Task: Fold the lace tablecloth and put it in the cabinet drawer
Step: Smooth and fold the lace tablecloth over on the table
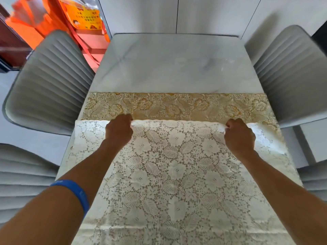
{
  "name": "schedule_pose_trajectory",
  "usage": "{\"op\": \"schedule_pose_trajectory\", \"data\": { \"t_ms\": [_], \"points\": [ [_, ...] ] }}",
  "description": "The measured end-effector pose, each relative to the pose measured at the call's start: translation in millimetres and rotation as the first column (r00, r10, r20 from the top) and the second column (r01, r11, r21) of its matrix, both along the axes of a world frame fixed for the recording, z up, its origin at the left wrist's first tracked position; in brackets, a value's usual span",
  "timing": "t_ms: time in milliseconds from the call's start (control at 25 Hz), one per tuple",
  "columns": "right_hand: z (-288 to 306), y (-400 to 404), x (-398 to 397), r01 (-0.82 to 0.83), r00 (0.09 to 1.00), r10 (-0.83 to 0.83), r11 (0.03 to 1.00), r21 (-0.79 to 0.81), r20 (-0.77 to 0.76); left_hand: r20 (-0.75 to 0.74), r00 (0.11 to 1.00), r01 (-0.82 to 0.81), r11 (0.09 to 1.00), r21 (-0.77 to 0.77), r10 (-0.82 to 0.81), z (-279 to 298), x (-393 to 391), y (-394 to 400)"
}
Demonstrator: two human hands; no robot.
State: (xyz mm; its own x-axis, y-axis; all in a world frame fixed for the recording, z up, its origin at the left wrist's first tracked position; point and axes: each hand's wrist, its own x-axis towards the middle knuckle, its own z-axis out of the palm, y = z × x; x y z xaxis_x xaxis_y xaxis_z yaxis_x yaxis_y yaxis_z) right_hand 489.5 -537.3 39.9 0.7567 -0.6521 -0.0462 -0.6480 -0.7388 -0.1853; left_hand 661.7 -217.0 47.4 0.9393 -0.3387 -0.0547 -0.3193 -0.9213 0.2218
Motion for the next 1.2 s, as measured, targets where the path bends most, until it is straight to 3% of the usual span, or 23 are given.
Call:
{"op": "schedule_pose_trajectory", "data": {
  "t_ms": [200, 280, 400, 480, 560, 760, 1000, 1200],
  "points": [
    [-22, -26, 63, 0.047, 0.999, -0.047, 0.995, -0.087, 0.000, 0.042, 0.997, 0.055, 0.995, 0.083, -0.059, -19, 62, -25],
    [-28, -29, 79, 0.050, 0.999, -0.052, 0.988, -0.143, -0.009, 0.089, 0.991, 0.077, 0.971, 0.228, -0.099, -26, 79, -28],
    [-38, -31, 93, -0.108, 0.977, 0.031, 0.926, -0.361, -0.211, 0.156, 0.964, 0.127, 0.885, 0.449, -0.217, -38, 96, -32],
    [-43, -37, 97, -0.220, 0.955, 0.116, 0.896, -0.386, -0.274, 0.063, 0.974, 0.180, 0.910, 0.373, -0.219, -45, 105, -33],
    [-43, -47, 99, -0.279, 0.948, 0.205, 0.901, -0.332, -0.242, -0.003, 0.983, 0.179, 0.955, 0.235, -0.183, -49, 113, -33],
    [-37, -76, 119, -0.350, 0.935, 0.314, 0.893, -0.284, -0.165, 0.032, 0.982, 0.179, 0.977, 0.118, -0.184, -44, 136, -41],
    [-48, -86, 130, -0.432, 0.902, 0.397, 0.834, -0.342, -0.171, 0.139, 0.955, 0.236, 0.956, 0.175, -0.262, -52, 143, -48],
    [-43, -95, 149, -0.352, 0.934, 0.319, 0.897, -0.268, -0.158, 0.130, 0.966, 0.191, 0.958, 0.213, -0.221, -46, 158, -54]
  ]
}}
